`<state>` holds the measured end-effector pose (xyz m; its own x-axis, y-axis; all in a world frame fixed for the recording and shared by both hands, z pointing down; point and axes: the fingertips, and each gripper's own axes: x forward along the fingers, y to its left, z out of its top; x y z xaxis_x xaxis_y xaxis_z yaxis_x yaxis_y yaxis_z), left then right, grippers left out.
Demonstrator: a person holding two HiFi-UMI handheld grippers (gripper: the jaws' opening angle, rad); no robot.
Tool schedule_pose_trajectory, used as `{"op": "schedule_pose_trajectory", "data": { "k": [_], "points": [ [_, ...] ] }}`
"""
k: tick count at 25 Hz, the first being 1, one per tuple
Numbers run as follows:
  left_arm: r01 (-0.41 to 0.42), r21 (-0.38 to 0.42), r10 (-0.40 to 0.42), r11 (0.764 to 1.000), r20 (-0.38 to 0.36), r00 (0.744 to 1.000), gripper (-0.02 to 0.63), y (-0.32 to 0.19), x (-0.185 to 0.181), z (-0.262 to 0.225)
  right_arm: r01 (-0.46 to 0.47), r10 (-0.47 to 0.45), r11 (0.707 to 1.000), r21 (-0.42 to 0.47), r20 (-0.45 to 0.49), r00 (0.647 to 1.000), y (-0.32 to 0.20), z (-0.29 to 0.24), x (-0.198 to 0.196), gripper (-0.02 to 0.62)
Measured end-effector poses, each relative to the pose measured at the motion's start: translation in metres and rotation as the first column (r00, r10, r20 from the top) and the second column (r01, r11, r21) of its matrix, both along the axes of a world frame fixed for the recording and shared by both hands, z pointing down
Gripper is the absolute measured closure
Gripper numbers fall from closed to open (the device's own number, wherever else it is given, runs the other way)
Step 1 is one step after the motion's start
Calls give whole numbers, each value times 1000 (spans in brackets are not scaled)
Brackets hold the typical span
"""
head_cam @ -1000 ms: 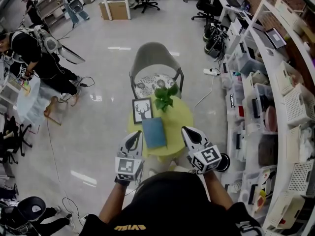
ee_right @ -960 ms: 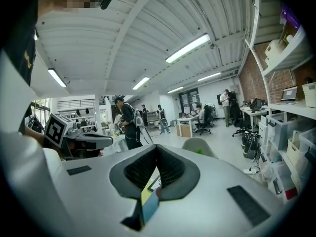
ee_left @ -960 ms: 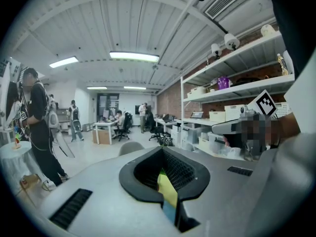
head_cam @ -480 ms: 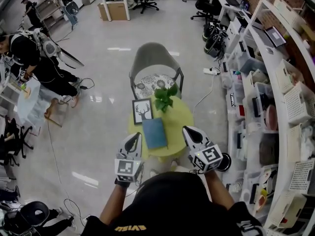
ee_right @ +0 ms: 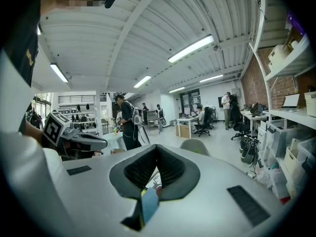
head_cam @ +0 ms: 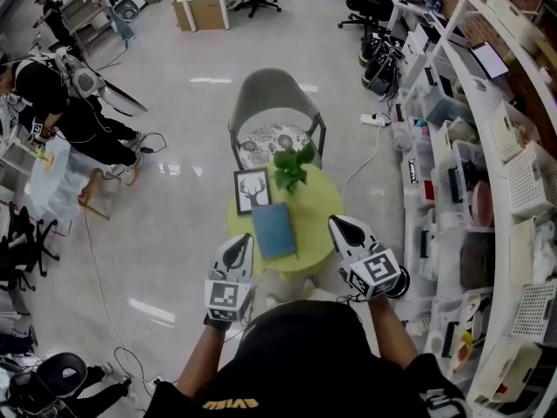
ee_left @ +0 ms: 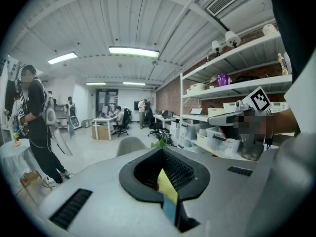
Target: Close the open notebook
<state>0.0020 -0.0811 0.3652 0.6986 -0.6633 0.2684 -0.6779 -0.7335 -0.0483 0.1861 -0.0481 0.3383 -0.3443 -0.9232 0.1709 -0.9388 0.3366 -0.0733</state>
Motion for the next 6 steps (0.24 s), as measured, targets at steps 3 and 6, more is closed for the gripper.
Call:
{"op": "schedule_pose_trajectory", "data": {
  "k": [3, 6],
  "points": [
    [1, -3, -1, 1000, 4, 1000, 589, -1, 1, 2, 5, -5, 1000, 0, -5, 1000, -2, 1, 2, 594],
    [1, -16, -1, 1000, 15, 1000, 589, -1, 3, 5, 6, -6, 1000, -2, -12, 1000, -4, 5, 5, 594]
  ]
}}
